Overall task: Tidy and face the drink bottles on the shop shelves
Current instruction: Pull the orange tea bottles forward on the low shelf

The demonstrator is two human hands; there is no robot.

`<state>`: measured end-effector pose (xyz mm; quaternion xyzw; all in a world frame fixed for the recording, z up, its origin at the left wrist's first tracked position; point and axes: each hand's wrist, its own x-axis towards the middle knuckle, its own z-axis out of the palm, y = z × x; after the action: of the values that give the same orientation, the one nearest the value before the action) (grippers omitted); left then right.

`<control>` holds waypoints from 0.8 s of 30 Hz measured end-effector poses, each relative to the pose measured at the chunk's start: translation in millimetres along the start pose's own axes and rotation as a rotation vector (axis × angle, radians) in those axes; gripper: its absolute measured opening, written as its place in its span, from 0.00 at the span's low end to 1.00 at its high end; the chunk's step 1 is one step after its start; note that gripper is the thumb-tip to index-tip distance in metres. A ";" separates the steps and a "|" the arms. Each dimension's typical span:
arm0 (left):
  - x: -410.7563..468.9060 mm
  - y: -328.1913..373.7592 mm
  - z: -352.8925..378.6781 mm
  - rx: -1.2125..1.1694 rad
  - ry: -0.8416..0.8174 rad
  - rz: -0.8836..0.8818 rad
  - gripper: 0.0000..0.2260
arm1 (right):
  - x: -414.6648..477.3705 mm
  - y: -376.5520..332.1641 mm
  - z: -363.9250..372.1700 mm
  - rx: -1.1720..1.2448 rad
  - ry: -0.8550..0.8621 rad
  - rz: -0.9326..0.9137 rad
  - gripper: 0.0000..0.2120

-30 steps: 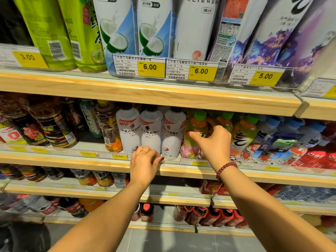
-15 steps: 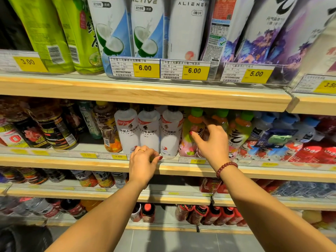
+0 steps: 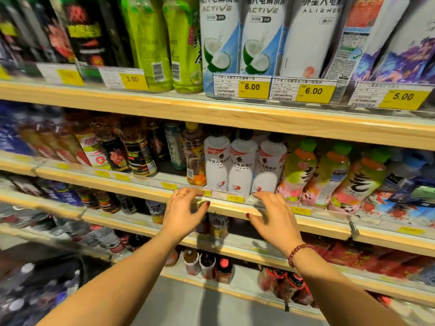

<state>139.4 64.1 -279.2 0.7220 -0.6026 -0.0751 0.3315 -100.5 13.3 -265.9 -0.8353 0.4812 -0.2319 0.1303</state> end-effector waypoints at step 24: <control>105.7 -156.5 -133.7 -0.209 0.038 -0.190 0.30 | 131.4 -177.1 131.7 -0.162 -0.169 -0.078 0.28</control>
<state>363.5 27.2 -234.8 0.7388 -0.5139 -0.1549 0.4075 155.1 -11.9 -266.4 -0.8778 0.4527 -0.1257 0.0932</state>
